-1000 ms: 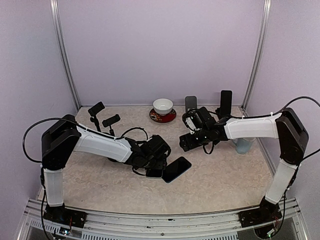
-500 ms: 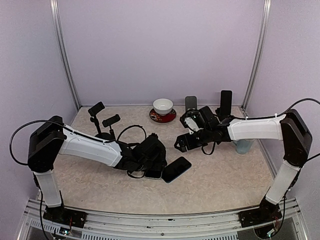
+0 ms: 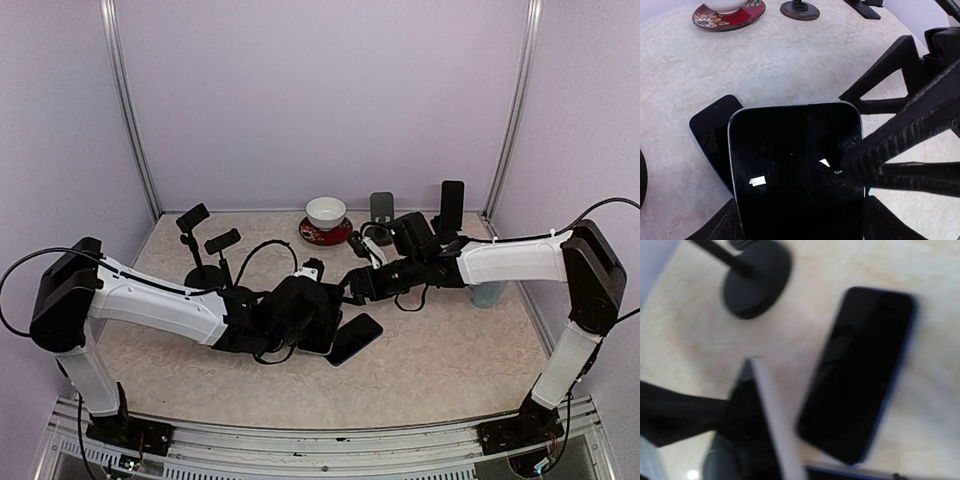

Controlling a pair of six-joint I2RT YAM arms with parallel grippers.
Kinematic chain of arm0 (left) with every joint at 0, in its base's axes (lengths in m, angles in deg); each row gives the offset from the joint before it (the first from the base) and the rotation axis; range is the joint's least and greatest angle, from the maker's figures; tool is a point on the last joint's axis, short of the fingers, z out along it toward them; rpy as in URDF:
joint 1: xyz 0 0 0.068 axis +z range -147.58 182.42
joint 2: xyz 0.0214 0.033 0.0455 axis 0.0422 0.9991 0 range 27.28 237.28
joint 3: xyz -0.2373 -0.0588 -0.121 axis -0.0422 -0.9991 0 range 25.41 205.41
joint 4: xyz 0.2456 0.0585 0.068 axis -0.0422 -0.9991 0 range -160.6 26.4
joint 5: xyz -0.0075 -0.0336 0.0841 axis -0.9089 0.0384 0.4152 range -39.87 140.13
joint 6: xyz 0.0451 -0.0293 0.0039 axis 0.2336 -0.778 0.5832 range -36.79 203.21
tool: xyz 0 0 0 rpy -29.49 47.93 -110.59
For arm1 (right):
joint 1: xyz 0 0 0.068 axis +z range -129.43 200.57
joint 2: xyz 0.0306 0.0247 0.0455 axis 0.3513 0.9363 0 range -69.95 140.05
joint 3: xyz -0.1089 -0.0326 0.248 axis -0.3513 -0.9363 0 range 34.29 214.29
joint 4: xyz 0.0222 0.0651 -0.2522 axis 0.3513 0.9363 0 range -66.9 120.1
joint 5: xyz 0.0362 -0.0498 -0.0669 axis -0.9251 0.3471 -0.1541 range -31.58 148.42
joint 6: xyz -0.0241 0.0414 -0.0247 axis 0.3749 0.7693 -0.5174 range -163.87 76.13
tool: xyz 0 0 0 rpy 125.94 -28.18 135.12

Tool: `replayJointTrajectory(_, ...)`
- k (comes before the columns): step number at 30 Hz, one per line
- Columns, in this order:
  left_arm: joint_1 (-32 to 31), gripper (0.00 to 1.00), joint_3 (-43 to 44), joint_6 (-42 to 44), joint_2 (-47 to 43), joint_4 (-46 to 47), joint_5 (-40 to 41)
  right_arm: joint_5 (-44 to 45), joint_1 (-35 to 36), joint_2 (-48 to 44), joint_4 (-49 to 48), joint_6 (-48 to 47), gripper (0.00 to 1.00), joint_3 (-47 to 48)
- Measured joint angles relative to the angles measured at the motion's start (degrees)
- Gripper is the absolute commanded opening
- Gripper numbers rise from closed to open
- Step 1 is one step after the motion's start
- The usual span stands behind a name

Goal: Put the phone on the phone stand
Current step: Pass from the left arm to the right

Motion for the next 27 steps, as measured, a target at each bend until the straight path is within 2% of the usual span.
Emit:
replayJointTrajectory(4, -1.14, 0.65, -0.02, 1.16, -0.02, 1.29, 0.9, -5.38, 0.0, 0.0, -2.4, 2.25, 0.68, -0.57)
replayJointTrajectory(5, -1.49, 0.65, -0.02, 1.6, -0.02, 1.64, 1.14, -6.34, 0.0, 0.0, -3.08, 2.82, 0.64, -0.72)
replayJointTrajectory(9, -2.58, 0.65, -0.02, 2.21, -0.02, 2.16, 1.97, -9.18, 0.0, 0.0, -5.03, 4.24, 0.37, -1.25)
replayJointTrajectory(17, -3.91, 0.67, -0.24, 2.58, -0.28, 2.89, 3.34, -12.52, -0.39, 0.04, -6.73, 6.16, 0.0, -1.77)
replayJointTrajectory(21, -4.07, 0.8, -0.61, 2.6, -0.61, 2.91, 3.67, -13.75, -0.44, 0.04, -7.54, 5.92, 0.0, -1.79)
replayJointTrajectory(25, -4.26, 0.98, -0.83, 3.02, -1.44, 3.21, 3.76, -13.7, -0.52, 0.04, -7.5, 5.9, 0.0, -1.81)
replayJointTrajectory(27, -4.61, 0.99, -0.83, 3.21, -2.91, 3.61, 3.74, -13.35, -0.63, 0.04, -6.75, 5.75, 0.0, -1.84)
